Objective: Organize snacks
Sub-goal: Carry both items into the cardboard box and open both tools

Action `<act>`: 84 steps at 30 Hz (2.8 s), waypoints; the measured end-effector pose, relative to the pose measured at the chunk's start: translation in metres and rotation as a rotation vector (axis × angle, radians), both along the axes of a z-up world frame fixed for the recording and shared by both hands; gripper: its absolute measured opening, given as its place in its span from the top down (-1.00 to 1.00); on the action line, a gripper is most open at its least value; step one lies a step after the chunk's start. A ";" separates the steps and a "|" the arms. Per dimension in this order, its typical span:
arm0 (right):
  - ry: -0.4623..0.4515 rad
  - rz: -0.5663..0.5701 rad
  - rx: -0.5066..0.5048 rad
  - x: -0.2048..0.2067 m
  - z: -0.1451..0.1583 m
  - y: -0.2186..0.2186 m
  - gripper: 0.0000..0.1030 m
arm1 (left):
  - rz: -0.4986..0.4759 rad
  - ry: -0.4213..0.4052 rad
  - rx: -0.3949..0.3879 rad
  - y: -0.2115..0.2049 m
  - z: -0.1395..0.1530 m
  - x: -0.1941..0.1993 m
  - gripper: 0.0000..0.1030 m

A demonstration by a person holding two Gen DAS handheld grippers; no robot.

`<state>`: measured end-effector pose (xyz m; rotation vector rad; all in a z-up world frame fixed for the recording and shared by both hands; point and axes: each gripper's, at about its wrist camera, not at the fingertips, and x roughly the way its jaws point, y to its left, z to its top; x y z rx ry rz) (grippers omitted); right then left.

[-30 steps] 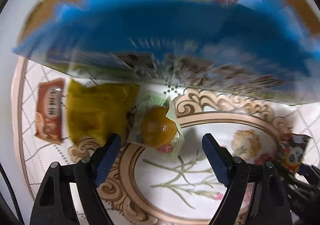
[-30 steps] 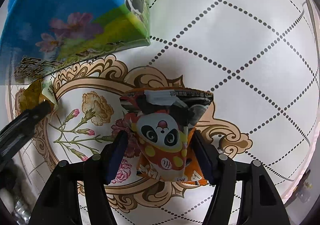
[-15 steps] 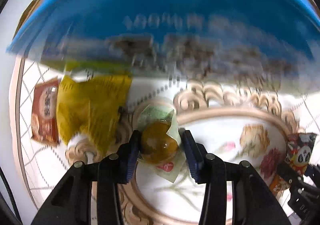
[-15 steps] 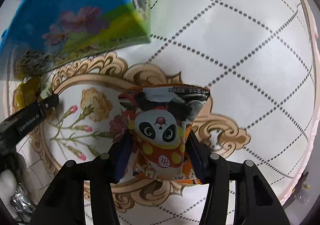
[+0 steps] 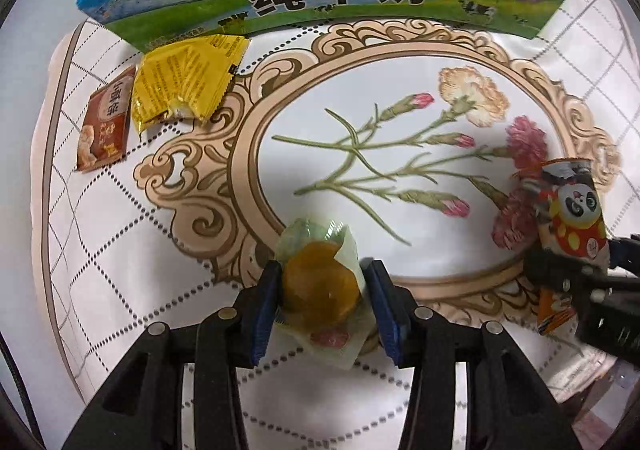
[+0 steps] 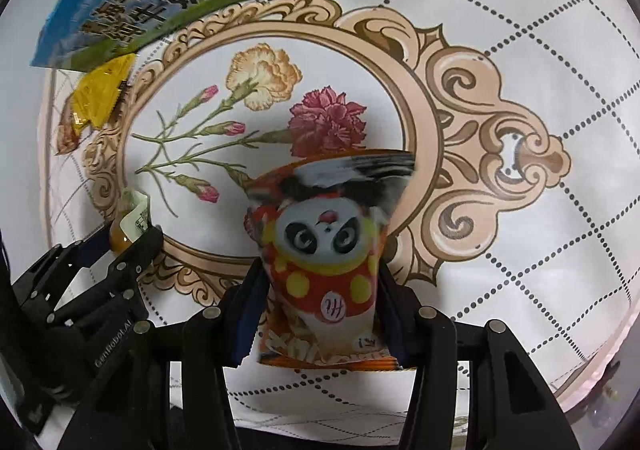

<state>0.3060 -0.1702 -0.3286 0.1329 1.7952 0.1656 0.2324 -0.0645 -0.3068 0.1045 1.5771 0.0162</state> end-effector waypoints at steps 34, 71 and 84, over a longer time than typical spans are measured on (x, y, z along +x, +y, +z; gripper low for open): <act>-0.388 -0.136 0.101 0.216 0.166 0.016 0.11 | 0.054 -0.249 -0.192 0.102 0.155 0.273 0.23; -0.294 -0.085 -0.074 0.297 0.096 0.036 -0.88 | 0.074 -0.172 -0.127 0.133 0.079 0.358 -0.69; -0.427 -0.038 -0.092 0.228 0.153 0.047 -0.89 | 0.095 -0.331 -0.134 0.129 0.142 0.277 -0.69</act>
